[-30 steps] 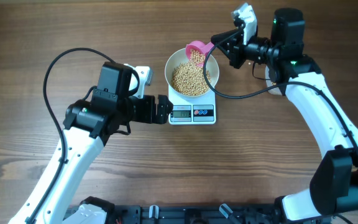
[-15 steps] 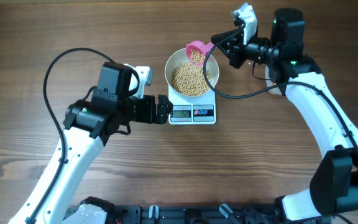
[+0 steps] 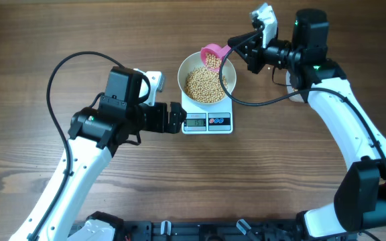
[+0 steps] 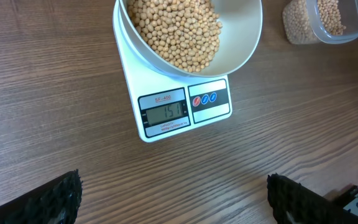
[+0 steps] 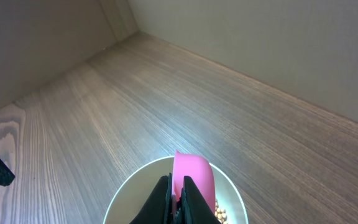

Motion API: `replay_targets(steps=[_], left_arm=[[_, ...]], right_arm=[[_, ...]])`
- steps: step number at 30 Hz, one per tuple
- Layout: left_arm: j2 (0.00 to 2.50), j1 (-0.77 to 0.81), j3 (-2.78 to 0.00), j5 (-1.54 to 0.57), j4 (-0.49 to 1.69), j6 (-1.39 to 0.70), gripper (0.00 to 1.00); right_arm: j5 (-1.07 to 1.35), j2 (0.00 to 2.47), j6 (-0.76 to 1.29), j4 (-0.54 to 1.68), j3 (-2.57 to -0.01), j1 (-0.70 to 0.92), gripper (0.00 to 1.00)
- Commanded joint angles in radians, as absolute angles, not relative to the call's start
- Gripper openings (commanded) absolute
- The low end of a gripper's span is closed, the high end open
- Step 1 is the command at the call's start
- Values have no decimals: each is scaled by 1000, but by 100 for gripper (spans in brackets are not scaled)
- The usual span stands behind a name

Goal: Scoop item into bowl and weigh 150g on scale
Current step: 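Tilt the pink scoop over the bowl to pour a few soybeans, then move the pink scoop right back to the tub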

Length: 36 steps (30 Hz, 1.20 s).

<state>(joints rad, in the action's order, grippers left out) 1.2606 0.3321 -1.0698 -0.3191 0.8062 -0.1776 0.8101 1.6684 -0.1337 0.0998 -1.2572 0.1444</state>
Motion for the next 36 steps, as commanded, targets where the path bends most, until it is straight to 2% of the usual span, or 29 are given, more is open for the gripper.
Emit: replay_targets(steps=[1,6,12,15,24,33,36], left_arm=[[1262,336,-1063,-331,804,-162,100],[1262,336,-1063,-331,804,-162,100],[1262,336,-1063,-331,804,-162,100],[1262,336,-1063,-331,804,-162,100],[1262,336,-1063,-331,804,-162,100],[1262,336,-1063,-331,804,-162,100],[1262,336,-1063,-331,804,-162,100]], right_arm=[[808,1678,-98,98,-1253,147,4],[808,1678,-10,90,-1253,147,4],[808,1678,267,25,-1253,139,4],[808,1678,339,-15,-1253,124,4],[814,1678,556,-58,-1254,-39,4],[963,1678,569,-43,-1254,-289,4],[962,1678,435,52,-1254,-392,4]])
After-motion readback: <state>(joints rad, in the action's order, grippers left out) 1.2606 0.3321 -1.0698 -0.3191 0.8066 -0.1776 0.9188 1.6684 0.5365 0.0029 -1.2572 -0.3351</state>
